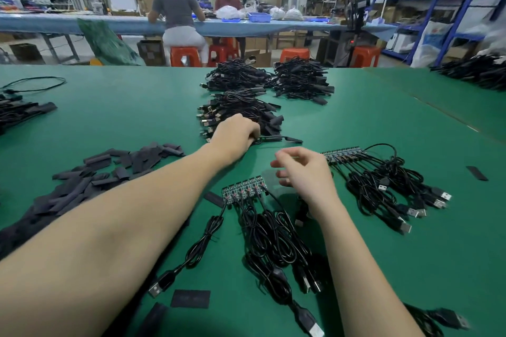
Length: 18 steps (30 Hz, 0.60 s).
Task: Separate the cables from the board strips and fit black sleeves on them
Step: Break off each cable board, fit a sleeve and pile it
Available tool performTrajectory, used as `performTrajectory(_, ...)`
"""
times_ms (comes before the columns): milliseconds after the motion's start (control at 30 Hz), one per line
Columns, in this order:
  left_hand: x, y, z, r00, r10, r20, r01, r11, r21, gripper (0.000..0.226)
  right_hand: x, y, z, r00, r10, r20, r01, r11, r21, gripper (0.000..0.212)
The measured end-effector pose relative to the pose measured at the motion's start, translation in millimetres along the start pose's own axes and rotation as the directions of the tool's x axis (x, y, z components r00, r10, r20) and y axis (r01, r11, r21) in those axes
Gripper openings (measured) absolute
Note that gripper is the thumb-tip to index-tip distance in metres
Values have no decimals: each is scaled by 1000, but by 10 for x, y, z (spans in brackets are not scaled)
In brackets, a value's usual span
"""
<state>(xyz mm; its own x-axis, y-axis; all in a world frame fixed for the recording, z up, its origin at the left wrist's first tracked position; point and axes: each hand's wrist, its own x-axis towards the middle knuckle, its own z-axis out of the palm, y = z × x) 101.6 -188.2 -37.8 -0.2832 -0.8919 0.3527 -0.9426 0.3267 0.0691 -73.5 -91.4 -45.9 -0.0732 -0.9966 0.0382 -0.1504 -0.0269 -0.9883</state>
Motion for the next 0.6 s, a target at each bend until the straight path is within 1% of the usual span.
performTrajectory(33,-4,-2,10,1000,4,-16,-4,1000,-9,20,9,18,21,999,-43,15,45,987,-156,11)
performTrajectory(100,-43,-17,14,999,5,-43,-7,999,-40,21,-2,31,75,990,-107,93,136,900,-413,13)
performTrajectory(167,-128,-34,-11,998,-8,-69,0,994,-114,25,-36,25,146,979,-91,182,178,821,-543,17)
performTrajectory(233,-239,-24,-65,990,-56,-126,26,973,-230,24,-36,21,194,974,-76,212,188,790,-584,15)
performTrajectory(267,-311,7,-104,983,-98,-158,47,954,-298,20,-31,15,195,976,-75,206,180,811,-557,10)
performTrajectory(300,-388,46,-157,975,-146,-169,73,924,-375,15,-30,-1,185,978,-62,197,153,858,-491,4)
performTrajectory(333,-480,83,-212,971,-193,-139,109,880,-463,9,-34,-19,169,979,-33,199,109,916,-385,1)
performTrajectory(367,-575,109,-264,973,-222,-65,150,817,-556,4,-36,-39,144,976,3,216,54,965,-256,4)
performTrajectory(400,-676,130,-308,975,-222,34,191,741,-644,4,-42,-56,115,969,39,245,-10,993,-120,8)
performTrajectory(433,-786,152,-345,972,-199,128,229,654,-721,7,-55,-70,86,959,69,274,-70,998,-5,11)
performTrajectory(500,-970,191,-402,951,-169,257,308,508,-805,12,-73,-93,35,937,116,329,-167,977,130,14)
performTrajectory(567,-1064,218,-417,925,-178,336,380,423,-823,17,-90,-95,3,909,162,383,-245,953,178,20)
performTrajectory(600,-1087,231,-427,914,-191,359,407,404,-819,20,-99,-93,-2,897,182,403,-276,943,187,29)
